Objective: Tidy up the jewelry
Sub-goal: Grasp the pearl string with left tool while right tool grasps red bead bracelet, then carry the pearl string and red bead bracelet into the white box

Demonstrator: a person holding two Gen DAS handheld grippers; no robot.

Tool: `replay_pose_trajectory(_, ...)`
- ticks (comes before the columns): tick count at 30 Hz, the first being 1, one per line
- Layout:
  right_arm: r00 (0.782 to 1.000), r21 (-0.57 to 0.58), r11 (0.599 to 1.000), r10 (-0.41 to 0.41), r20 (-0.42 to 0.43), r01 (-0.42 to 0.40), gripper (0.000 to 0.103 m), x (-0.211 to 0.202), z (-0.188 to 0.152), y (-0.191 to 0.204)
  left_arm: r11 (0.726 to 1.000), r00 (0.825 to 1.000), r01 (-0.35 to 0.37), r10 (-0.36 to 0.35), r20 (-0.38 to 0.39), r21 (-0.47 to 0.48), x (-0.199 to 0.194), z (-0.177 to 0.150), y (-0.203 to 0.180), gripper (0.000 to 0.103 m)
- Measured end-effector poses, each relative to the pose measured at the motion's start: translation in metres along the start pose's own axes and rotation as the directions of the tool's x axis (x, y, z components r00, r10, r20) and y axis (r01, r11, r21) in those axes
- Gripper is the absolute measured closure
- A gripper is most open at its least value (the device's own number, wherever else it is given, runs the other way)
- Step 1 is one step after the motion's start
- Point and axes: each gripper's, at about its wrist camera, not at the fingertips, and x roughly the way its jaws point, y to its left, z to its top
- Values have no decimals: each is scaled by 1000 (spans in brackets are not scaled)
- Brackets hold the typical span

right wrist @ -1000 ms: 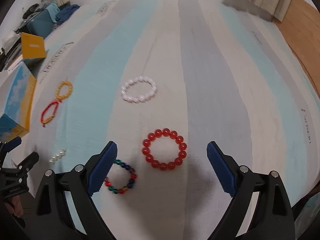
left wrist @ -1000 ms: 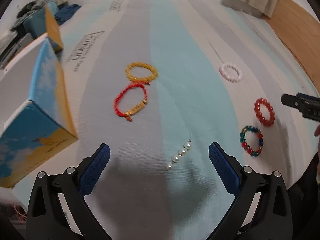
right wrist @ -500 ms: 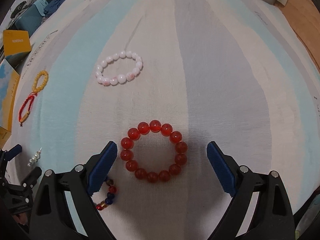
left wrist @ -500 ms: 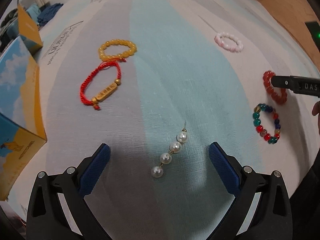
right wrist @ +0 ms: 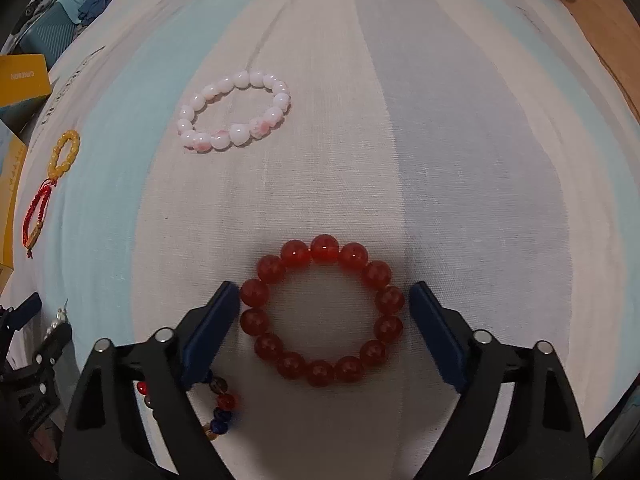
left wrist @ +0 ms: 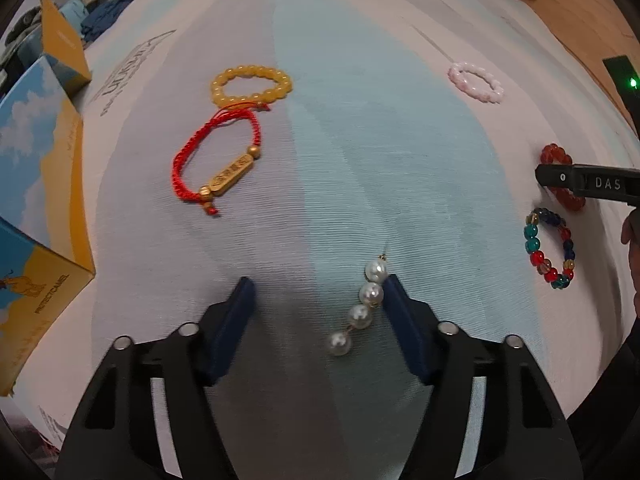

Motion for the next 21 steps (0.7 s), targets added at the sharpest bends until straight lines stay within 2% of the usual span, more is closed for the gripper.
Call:
replay_pose_trajectory(2, 1000, 3, 1000, -2, -3, 2, 33, 0, 0, 1, 1000, 1000, -3, 3, -6, -9, -3, -1, 2, 48)
replay_pose_trajectory(6, 1000, 5, 1000, 2, -16, -1, 48, -3, 1, 3, 1000, 1000, -20, 20, -10, -4, -8, -3, 3, 70)
replay_pose_trajectory(8, 1000, 0, 1000, -2, -21, 2, 59, -5, 2, 4, 1000, 1000, -17, 17, -17, -13, -9, -4, 5, 91)
replay_pose_trajectory(9, 1000, -3, 1000, -3, -23, 3, 63, -5, 3, 3, 1000, 1000, -5, 5, -25, -19, -10, -4, 6, 92)
replay_pose_trajectory(11, 1000, -15, 1000, -9, -25, 9, 77, -7, 2, 5, 1000, 1000, -8, 7, -30, -14, -10, -5, 7, 93)
replay_pose_trajectory(14, 1000, -18, 1000, -11, -17, 11, 77, -8, 1, 8, 1000, 999, -18, 18, -34, -5, -11, -5, 4, 93)
replay_pose_trajectory(21, 1000, -1, 1000, 8, 16, -8, 77, -19, -3, 5, 999, 1000, 6, -7, -27, -35, -19, -5, 7, 93)
